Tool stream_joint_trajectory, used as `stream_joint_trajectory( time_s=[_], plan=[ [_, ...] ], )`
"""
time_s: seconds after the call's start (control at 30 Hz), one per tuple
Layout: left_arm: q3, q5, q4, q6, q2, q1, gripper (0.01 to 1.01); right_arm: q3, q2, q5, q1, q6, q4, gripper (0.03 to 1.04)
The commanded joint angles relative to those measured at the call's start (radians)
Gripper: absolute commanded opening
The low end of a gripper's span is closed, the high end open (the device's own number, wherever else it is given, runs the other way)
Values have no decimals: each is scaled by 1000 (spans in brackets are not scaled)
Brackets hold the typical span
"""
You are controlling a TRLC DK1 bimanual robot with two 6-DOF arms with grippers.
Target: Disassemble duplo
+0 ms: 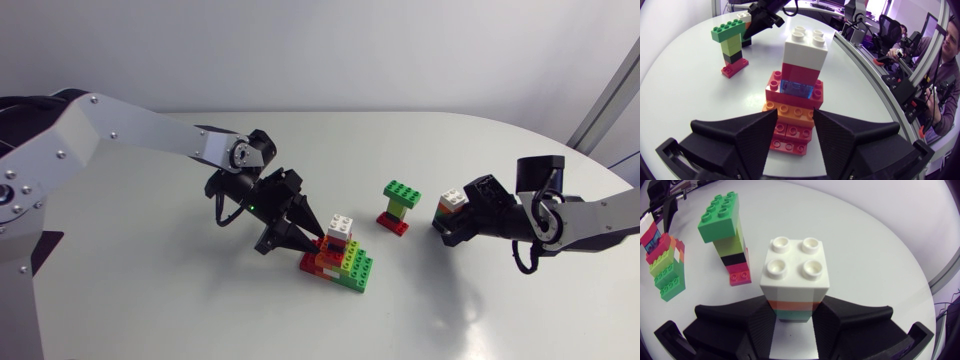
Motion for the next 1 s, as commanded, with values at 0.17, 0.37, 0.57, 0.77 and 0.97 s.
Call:
stream_joint_trajectory(
  time_s=[0.17,0.37,0.57,0.77,0.97],
  plan=[
    [-76,-5,68,-71,-77,29,516,-32,71,3,-13,-2,42,379],
    [-139,-21,118,-121,-135,37,516,-55,-23,-11,-17,10,30,841],
    [-191,-34,175,-163,-171,45,526,-52,-239,-22,-10,7,-119,884],
    [-239,-50,221,-177,-172,37,526,-19,-494,-44,65,10,-315,884],
    [-255,-68,265,-209,-166,31,526,11,-596,-37,253,55,-417,882]
  ],
)
